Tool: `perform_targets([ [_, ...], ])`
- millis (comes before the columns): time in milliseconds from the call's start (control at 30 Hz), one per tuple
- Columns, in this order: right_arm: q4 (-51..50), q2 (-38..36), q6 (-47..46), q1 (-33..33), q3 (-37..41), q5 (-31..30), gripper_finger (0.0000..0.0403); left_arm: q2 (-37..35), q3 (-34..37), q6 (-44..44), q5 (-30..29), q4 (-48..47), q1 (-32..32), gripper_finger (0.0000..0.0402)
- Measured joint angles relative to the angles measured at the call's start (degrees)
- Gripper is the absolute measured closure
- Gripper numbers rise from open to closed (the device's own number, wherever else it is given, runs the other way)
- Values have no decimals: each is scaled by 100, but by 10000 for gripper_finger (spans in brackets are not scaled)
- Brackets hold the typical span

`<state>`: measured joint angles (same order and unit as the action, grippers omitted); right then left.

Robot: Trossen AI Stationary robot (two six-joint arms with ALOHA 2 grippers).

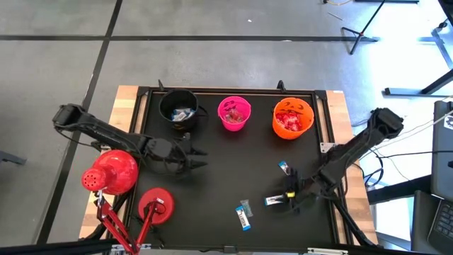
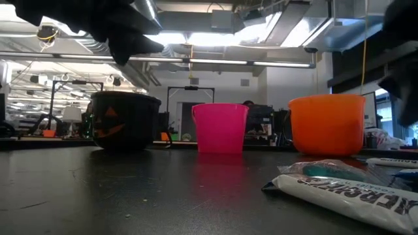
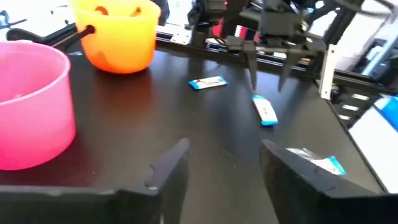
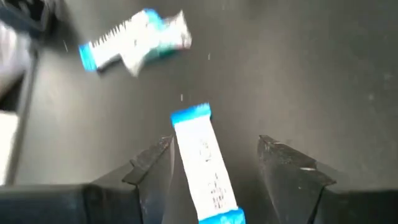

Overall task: Organize candy in baskets
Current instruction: Put the white chocolate bar into the black bucket

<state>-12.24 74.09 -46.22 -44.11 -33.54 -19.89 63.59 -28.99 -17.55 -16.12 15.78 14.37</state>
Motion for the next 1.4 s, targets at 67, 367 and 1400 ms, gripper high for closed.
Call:
perform_targets([
  [67,-1,204,68,-118,0,1,176,90,0,-30,-209,116,3,204],
  [367,180,1220,177,-241,-3,90,175,215,0,-18,-437,443,4,191],
  [1400,381,1629,820,664,-940,-1522,358,213,0,-283,-423,491,260,192],
])
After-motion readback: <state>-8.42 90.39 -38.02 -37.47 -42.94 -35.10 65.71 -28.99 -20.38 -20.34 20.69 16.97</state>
